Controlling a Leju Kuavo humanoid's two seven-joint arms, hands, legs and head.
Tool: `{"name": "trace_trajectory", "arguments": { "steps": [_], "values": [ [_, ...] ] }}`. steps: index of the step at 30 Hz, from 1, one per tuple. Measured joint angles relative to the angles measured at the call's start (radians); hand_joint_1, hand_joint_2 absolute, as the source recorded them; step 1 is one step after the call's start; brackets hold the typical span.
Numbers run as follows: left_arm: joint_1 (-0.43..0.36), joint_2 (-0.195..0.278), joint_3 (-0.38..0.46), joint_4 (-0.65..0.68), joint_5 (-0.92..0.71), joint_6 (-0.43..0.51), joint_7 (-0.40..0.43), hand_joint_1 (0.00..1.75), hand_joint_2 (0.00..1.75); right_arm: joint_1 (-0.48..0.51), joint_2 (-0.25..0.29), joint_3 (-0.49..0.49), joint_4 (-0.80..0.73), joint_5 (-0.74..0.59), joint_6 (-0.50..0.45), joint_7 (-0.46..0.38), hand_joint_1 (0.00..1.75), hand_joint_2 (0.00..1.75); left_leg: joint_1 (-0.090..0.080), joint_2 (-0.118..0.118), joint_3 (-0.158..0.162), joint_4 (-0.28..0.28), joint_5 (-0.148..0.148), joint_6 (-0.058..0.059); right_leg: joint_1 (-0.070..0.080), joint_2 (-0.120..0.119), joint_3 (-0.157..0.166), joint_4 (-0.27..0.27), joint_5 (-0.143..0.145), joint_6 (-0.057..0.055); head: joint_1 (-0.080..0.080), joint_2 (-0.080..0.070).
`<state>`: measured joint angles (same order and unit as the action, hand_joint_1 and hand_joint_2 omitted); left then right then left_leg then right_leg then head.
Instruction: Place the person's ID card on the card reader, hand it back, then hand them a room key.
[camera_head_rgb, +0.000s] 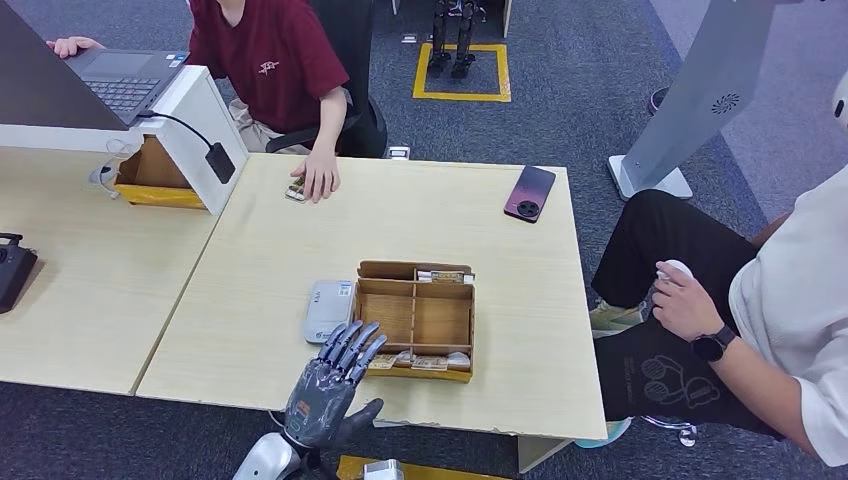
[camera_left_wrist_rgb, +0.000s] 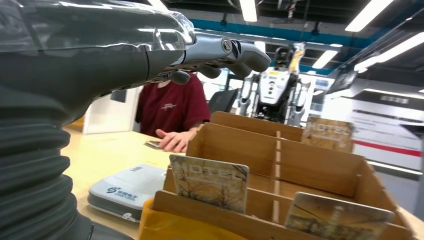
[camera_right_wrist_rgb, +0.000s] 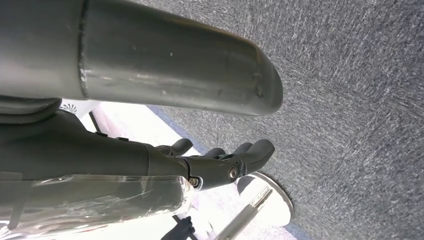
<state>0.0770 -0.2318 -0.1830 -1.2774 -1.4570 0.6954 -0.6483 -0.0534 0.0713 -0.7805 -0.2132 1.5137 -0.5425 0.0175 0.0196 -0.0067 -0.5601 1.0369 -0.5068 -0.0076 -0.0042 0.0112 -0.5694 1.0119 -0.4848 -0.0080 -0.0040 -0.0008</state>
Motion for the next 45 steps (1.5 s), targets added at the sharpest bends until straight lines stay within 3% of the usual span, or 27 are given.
{"name": "trace_trajectory", "arguments": {
  "steps": [10,19,20,23,24,45],
  "values": [
    [-0.019,0.000,0.000,0.015,-0.009,0.000,0.063,0.00,1.75,-0.001,0.000,0.000,0.000,0.000,0.000,0.000,0.00,0.00,0.000,0.000,0.000,0.000,0.000,0.000,0.000,0.000,0.000,0.000,0.000,0.000,0.000,0.000],
    [-0.026,-0.001,0.005,0.024,0.007,0.000,0.054,0.02,1.75,-0.001,0.000,0.000,0.000,0.000,0.000,0.000,0.00,0.00,0.000,0.000,0.000,0.000,0.000,0.000,0.000,0.000,0.000,0.000,0.000,0.000,0.000,0.000],
    [-0.026,-0.001,0.006,0.025,0.009,0.000,0.050,0.28,1.75,-0.001,0.000,0.000,0.000,0.000,0.000,0.000,0.00,0.00,0.000,0.000,0.000,0.000,0.000,0.000,0.000,0.000,0.000,0.000,0.000,0.000,0.000,0.000],
    [-0.029,-0.002,0.008,0.036,0.026,0.000,0.047,1.57,1.75,-0.001,0.000,0.000,0.000,0.000,0.000,0.000,0.00,0.00,0.000,0.000,0.000,0.000,0.000,0.000,0.000,0.000,0.000,0.000,0.000,0.000,0.000,0.000],
    [-0.031,-0.002,0.009,0.044,0.034,0.000,0.049,1.75,1.75,-0.001,0.000,0.000,0.000,0.000,0.000,0.000,0.00,0.00,0.000,0.000,0.000,0.000,0.000,0.000,0.000,0.000,0.000,0.000,0.000,0.000,0.000,0.000],
    [-0.061,-0.005,0.025,0.145,0.100,0.006,-0.014,1.75,1.75,-0.002,0.000,-0.001,0.000,0.000,-0.002,-0.003,0.00,0.00,0.000,0.000,0.000,0.000,0.000,0.000,0.000,0.000,0.000,0.000,0.000,0.000,0.000,0.000]
  ]
}}
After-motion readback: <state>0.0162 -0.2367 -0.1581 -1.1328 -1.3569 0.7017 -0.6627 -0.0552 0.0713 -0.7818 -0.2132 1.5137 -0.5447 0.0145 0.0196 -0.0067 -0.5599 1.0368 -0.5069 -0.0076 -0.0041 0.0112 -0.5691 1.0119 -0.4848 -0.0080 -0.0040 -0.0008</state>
